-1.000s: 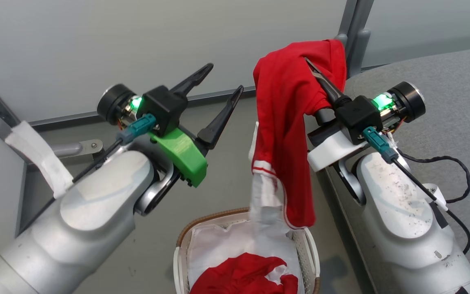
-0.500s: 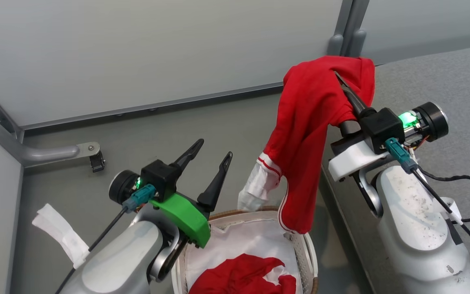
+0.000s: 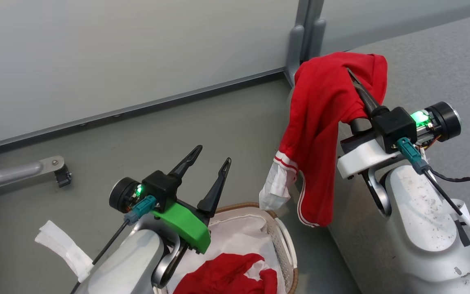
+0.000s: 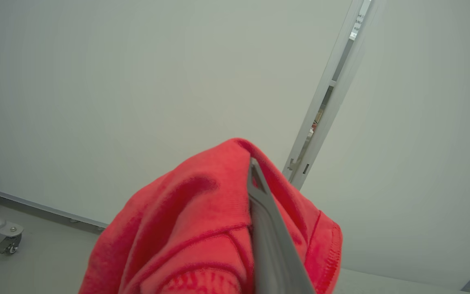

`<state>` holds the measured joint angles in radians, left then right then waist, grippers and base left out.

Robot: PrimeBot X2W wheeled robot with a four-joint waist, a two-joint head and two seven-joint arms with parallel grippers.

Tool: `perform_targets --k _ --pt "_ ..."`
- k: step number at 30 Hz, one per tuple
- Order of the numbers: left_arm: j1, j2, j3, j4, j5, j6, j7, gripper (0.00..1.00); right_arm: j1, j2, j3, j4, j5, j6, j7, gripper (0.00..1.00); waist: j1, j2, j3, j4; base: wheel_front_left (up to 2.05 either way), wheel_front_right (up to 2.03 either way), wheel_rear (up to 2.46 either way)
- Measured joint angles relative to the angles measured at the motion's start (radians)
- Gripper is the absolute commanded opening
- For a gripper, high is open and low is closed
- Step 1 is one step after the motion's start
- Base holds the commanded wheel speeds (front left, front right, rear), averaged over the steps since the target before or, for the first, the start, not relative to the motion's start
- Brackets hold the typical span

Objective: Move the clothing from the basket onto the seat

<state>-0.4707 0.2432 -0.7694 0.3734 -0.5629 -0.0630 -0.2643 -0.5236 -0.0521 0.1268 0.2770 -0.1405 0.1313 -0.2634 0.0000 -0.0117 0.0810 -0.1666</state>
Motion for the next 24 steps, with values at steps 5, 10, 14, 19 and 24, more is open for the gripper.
perform_targets --k 5,10,14,19,24 --pt "-0.002 -0.028 0.026 0.004 0.047 -0.018 0.000 1.00 -0.007 -0.011 -0.001 -0.010 0.001 0.000 0.000 0.00 0.0000 0.0000 0.027 -0.079 0.00 0.00 0.00" --pt "-0.036 -0.051 0.028 0.033 0.092 -0.037 0.000 1.00 -0.009 -0.018 -0.028 -0.021 0.010 0.000 0.000 0.00 0.0000 0.0000 0.068 -0.165 0.00 0.00 0.00" --pt "-0.056 -0.066 0.018 0.063 0.112 -0.052 0.000 1.00 -0.008 -0.015 -0.051 -0.031 0.016 0.000 0.000 0.00 0.0000 0.0000 0.110 -0.226 0.00 0.00 0.00" --pt "-0.078 -0.069 0.009 0.088 0.125 -0.060 0.000 1.00 -0.008 -0.009 -0.052 -0.034 0.016 0.000 0.000 0.00 0.0000 0.0000 0.166 -0.279 0.00 0.00 0.00" --pt "-0.101 -0.075 -0.013 0.100 0.133 -0.064 0.000 1.00 -0.013 -0.009 -0.059 -0.020 0.012 0.000 0.000 0.00 0.0000 0.0000 0.221 -0.303 0.00 0.00 0.00"
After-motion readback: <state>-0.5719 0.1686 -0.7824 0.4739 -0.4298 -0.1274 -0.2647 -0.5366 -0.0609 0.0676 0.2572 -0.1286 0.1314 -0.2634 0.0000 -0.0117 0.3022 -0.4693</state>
